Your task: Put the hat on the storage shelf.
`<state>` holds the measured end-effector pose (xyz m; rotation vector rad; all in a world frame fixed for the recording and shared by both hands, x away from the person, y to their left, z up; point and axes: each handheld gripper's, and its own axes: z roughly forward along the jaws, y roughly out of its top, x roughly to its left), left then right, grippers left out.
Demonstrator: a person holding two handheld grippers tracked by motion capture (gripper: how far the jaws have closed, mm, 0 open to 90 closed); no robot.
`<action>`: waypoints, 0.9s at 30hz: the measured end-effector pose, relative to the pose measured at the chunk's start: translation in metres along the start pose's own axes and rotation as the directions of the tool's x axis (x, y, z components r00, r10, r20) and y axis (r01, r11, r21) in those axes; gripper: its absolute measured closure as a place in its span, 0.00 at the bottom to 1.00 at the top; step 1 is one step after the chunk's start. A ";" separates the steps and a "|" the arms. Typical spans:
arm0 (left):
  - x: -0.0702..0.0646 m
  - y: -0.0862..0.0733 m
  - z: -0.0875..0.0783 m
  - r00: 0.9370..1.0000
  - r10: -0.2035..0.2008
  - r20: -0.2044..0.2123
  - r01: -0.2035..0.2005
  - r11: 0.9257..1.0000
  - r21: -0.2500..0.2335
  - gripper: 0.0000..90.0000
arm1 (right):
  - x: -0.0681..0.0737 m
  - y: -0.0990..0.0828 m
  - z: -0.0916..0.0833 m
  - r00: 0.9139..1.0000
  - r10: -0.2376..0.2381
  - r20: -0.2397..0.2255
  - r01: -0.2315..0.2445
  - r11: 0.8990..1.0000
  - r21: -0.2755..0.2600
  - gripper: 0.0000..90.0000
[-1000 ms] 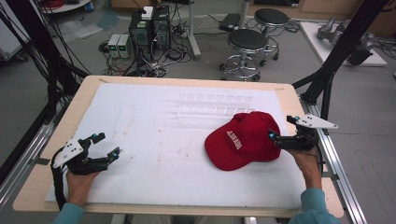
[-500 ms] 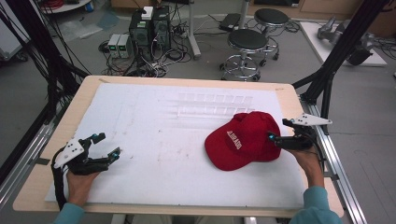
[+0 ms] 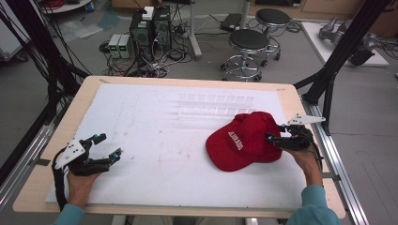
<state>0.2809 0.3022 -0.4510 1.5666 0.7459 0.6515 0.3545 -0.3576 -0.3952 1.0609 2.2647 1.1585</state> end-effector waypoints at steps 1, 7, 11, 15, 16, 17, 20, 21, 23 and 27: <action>0.000 0.000 0.000 1.000 -0.001 -0.001 0.001 1.000 0.000 0.16 | 0.001 0.000 0.001 1.000 0.000 0.000 0.000 1.000 0.006 0.57; 0.000 0.000 0.000 1.000 0.002 0.000 -0.002 1.000 0.001 0.16 | 0.005 0.002 0.002 0.999 0.030 -0.018 -0.030 0.999 0.035 0.89; 0.000 0.000 0.000 1.000 0.005 -0.002 -0.005 1.000 0.005 0.16 | 0.010 0.005 -0.001 0.999 0.032 -0.003 -0.032 0.999 0.022 0.96; 0.000 0.000 0.001 1.000 0.001 -0.015 -0.001 1.000 0.010 0.17 | 0.015 0.007 -0.006 0.999 0.050 -0.009 -0.050 0.999 -0.002 0.96; -0.001 0.000 0.001 1.000 0.002 -0.016 -0.001 1.000 0.013 0.17 | 0.016 0.008 -0.007 0.999 0.053 -0.009 -0.053 0.999 -0.004 0.96; -0.001 0.001 0.002 1.000 0.008 -0.020 -0.007 1.000 0.019 0.17 | 0.019 0.009 -0.010 0.999 0.051 -0.007 -0.051 0.999 -0.015 0.96; -0.002 0.001 0.003 1.000 0.010 -0.022 -0.010 0.999 0.031 0.17 | 0.022 0.011 -0.013 0.998 0.057 -0.015 -0.057 0.998 -0.032 0.96; -0.001 0.001 0.003 1.000 0.007 -0.023 -0.006 1.000 0.028 0.17 | 0.024 0.012 -0.016 0.998 0.066 -0.019 -0.067 0.997 -0.048 0.96; 0.001 0.001 0.003 0.999 -0.017 -0.028 0.018 0.999 0.027 0.16 | 0.027 0.016 -0.021 0.998 0.059 -0.027 -0.061 0.995 -0.073 0.97; 0.004 0.001 0.002 0.998 -0.053 -0.030 0.054 0.998 0.020 0.16 | 0.034 0.026 -0.025 0.999 0.034 -0.038 -0.038 0.995 -0.090 0.97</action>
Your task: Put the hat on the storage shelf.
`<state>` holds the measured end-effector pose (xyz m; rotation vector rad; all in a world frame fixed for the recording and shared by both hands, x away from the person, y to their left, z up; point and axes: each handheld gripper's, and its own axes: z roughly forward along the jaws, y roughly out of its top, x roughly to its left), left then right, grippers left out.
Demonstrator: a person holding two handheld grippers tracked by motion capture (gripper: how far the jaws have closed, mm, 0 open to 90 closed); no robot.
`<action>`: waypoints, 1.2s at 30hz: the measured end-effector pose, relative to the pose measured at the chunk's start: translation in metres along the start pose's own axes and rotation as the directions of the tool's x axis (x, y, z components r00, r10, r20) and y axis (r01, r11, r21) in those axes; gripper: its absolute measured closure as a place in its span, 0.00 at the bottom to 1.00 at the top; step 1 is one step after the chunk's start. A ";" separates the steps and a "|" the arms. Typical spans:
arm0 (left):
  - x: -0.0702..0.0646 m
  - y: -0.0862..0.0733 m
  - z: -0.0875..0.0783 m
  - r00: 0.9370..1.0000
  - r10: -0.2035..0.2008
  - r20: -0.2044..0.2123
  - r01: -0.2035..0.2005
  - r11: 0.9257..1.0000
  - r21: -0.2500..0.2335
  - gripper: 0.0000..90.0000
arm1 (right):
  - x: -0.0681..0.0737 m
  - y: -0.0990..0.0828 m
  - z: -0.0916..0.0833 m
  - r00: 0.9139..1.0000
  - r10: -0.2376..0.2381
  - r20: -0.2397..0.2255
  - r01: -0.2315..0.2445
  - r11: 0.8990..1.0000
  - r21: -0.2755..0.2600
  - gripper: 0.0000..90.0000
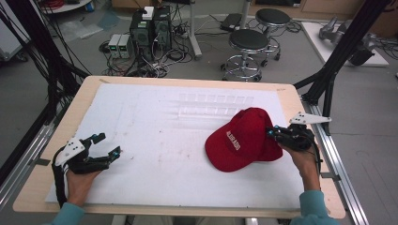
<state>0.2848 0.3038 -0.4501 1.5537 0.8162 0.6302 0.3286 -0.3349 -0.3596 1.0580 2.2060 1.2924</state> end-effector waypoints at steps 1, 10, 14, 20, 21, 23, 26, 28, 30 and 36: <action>0.000 0.000 0.000 1.000 0.001 -0.002 -0.001 1.000 0.001 0.16 | 0.004 0.004 -0.001 1.000 -0.013 0.000 0.013 1.000 -0.008 0.97; 0.001 0.001 0.001 1.000 -0.004 0.005 0.004 1.000 0.009 0.16 | 0.038 0.046 -0.002 0.994 -0.094 -0.060 0.092 0.995 -0.037 0.97; 0.002 0.002 0.000 1.000 0.003 0.006 -0.003 1.000 0.009 0.16 | 0.055 0.062 0.001 0.989 -0.117 -0.085 0.114 0.992 -0.044 0.97; 0.004 0.008 -0.003 1.000 -0.006 0.026 0.006 1.000 -0.003 0.16 | 0.078 0.085 0.008 0.981 -0.155 -0.120 0.149 0.987 -0.057 0.97; 0.004 0.009 -0.003 1.000 -0.012 0.028 0.012 1.000 -0.011 0.16 | 0.080 0.087 0.009 0.981 -0.153 -0.123 0.147 0.988 -0.055 0.97; 0.005 0.011 -0.004 0.999 -0.017 0.037 0.018 1.000 -0.008 0.16 | 0.086 0.091 0.012 0.977 -0.164 -0.139 0.157 0.986 -0.061 0.97; 0.004 0.015 -0.003 0.999 -0.013 0.052 0.013 1.000 0.001 0.16 | 0.094 0.097 0.017 0.971 -0.181 -0.157 0.171 0.982 -0.074 0.97; 0.003 0.019 -0.003 0.998 -0.012 0.062 0.012 1.000 0.004 0.16 | 0.102 0.102 0.020 0.966 -0.194 -0.173 0.182 0.980 -0.079 0.97; 0.003 0.022 -0.002 0.997 -0.013 0.076 0.012 1.000 0.008 0.16 | 0.103 0.104 0.021 0.964 -0.200 -0.175 0.187 0.979 -0.086 0.97; 0.000 0.038 0.002 0.989 -0.019 0.145 0.016 1.000 0.023 0.15 | 0.115 0.115 0.030 0.950 -0.236 -0.206 0.221 0.971 -0.096 0.97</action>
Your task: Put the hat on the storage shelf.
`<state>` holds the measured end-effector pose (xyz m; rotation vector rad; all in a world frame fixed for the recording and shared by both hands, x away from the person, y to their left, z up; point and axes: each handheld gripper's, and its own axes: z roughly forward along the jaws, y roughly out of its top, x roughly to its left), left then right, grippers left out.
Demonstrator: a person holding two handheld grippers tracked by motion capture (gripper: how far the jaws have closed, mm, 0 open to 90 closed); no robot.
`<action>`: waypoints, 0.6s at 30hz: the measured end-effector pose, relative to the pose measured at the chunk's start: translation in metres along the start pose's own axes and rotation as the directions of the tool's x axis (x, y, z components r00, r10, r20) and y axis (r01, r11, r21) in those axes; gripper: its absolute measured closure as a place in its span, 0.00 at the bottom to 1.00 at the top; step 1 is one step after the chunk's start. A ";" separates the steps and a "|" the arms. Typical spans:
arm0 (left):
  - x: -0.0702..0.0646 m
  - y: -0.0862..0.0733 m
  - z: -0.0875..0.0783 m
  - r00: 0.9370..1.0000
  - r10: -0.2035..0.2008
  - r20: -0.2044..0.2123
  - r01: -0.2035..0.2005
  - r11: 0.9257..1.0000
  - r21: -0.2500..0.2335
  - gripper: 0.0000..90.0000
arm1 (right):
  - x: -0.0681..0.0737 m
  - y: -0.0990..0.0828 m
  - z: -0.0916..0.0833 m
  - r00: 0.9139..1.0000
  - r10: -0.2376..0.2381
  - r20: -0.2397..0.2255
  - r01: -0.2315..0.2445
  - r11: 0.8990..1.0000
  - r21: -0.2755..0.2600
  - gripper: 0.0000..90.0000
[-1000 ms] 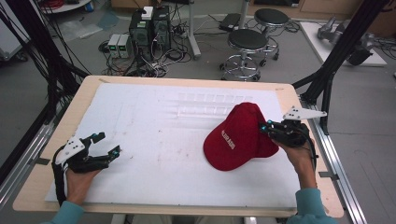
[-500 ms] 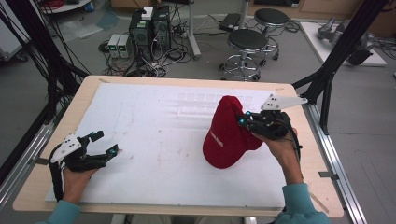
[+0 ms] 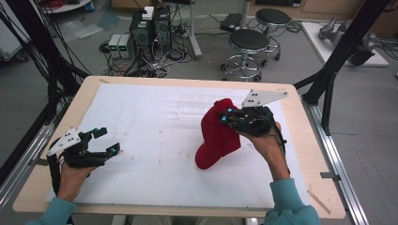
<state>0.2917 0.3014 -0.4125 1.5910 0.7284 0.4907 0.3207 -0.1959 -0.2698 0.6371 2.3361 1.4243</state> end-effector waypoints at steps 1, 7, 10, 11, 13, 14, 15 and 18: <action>-0.001 0.003 0.001 1.000 -0.002 0.015 0.002 1.000 0.001 0.15 | 0.001 0.002 0.002 1.000 -0.001 -0.008 0.001 1.000 -0.001 0.97; -0.009 0.020 0.013 0.996 0.004 0.093 -0.005 1.000 0.013 0.14 | 0.010 0.015 0.018 0.997 -0.047 -0.053 0.047 0.999 -0.002 0.97; -0.013 0.026 0.018 0.993 0.011 0.114 -0.013 1.000 0.016 0.14 | 0.014 0.020 0.025 0.996 -0.063 -0.068 0.063 0.998 -0.004 0.97; -0.014 0.028 0.019 0.992 0.015 0.124 -0.016 1.000 0.013 0.14 | 0.016 0.021 0.027 0.995 -0.068 -0.074 0.068 0.998 -0.006 0.97; -0.016 0.031 0.021 0.991 0.021 0.132 -0.022 1.000 0.012 0.14 | 0.018 0.025 0.031 0.993 -0.081 -0.086 0.080 0.997 -0.007 0.97; -0.017 0.032 0.022 0.991 0.027 0.134 -0.029 0.999 0.014 0.14 | 0.019 0.027 0.033 0.993 -0.081 -0.091 0.081 0.997 -0.009 0.97; -0.017 0.033 0.023 0.990 0.027 0.138 -0.029 0.999 0.013 0.14 | 0.020 0.030 0.036 0.991 -0.092 -0.096 0.091 0.996 -0.013 0.97; -0.019 0.035 0.024 0.989 0.027 0.143 -0.028 1.000 0.006 0.14 | 0.025 0.040 0.043 0.986 -0.112 -0.122 0.108 0.994 -0.033 0.97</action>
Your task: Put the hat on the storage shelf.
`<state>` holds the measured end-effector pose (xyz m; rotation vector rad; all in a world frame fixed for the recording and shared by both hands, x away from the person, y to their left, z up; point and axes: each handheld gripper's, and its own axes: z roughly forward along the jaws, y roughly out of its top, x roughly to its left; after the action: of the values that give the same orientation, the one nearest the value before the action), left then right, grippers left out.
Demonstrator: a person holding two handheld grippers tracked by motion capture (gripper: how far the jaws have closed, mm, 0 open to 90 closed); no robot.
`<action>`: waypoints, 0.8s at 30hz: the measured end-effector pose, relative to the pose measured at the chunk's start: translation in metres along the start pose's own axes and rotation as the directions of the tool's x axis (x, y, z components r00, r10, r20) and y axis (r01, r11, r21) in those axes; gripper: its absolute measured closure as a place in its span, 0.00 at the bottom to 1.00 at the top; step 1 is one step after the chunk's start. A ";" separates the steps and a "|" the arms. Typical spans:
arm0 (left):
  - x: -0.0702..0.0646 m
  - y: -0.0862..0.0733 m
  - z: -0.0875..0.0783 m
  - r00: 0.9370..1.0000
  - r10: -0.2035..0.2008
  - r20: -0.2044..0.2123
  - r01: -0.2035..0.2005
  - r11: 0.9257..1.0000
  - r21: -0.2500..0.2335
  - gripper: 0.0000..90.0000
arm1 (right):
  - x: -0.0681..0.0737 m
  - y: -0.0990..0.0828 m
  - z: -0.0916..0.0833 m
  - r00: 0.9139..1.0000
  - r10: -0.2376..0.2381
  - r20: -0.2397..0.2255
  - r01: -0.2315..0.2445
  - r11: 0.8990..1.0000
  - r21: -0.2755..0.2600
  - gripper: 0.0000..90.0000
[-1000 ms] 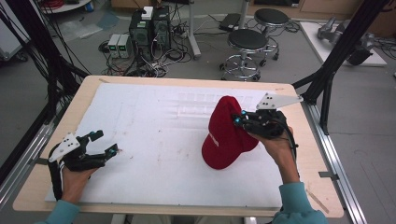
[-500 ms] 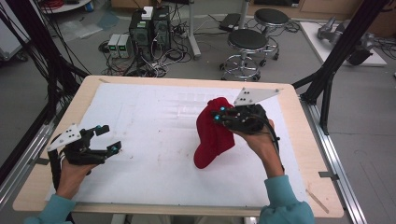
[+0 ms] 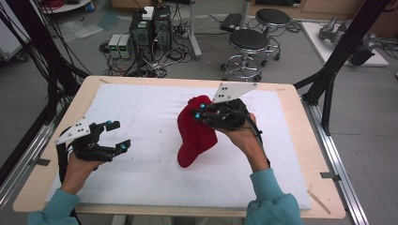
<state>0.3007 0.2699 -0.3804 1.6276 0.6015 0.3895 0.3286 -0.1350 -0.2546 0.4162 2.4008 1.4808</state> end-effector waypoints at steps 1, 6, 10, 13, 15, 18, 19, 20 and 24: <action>0.000 0.000 0.000 1.000 -0.001 0.003 0.001 1.000 -0.001 0.14 | 0.001 0.003 0.003 1.000 -0.010 -0.012 0.010 1.000 -0.007 0.97; 0.000 0.001 -0.003 1.000 -0.006 0.006 0.006 1.000 -0.010 0.14 | 0.009 0.012 0.017 0.997 -0.046 -0.055 0.046 0.999 0.009 0.97; 0.000 0.002 -0.005 1.000 -0.009 0.011 0.009 1.000 -0.013 0.14 | 0.011 0.014 0.026 0.996 -0.056 -0.072 0.057 0.998 0.018 0.97; -0.001 0.004 -0.003 1.000 -0.015 0.026 0.016 1.000 -0.012 0.13 | 0.013 0.015 0.029 0.994 -0.063 -0.085 0.065 0.998 0.018 0.97; -0.001 0.007 -0.001 0.999 -0.016 0.042 0.017 1.000 -0.015 0.13 | 0.013 0.016 0.030 0.993 -0.068 -0.092 0.071 0.997 0.022 0.97; -0.004 0.015 0.005 0.997 -0.018 0.080 0.020 1.000 -0.024 0.11 | 0.014 0.017 0.032 0.992 -0.076 -0.102 0.079 0.997 0.023 0.97; -0.005 0.018 0.007 0.996 -0.021 0.091 0.024 0.999 -0.031 0.10 | 0.014 0.017 0.033 0.992 -0.077 -0.101 0.080 0.996 0.028 0.97; -0.006 0.021 0.010 0.994 -0.024 0.107 0.028 0.999 -0.034 0.08 | 0.014 0.017 0.033 0.992 -0.077 -0.100 0.081 0.996 0.031 0.97; -0.010 0.032 0.018 0.989 -0.014 0.145 0.020 0.999 -0.040 0.08 | 0.015 0.017 0.035 0.991 -0.080 -0.107 0.084 0.996 0.033 0.97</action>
<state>0.3078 0.2478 -0.3508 1.5946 0.4945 0.2670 0.3303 -0.0939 -0.2561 0.2498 2.4986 1.4582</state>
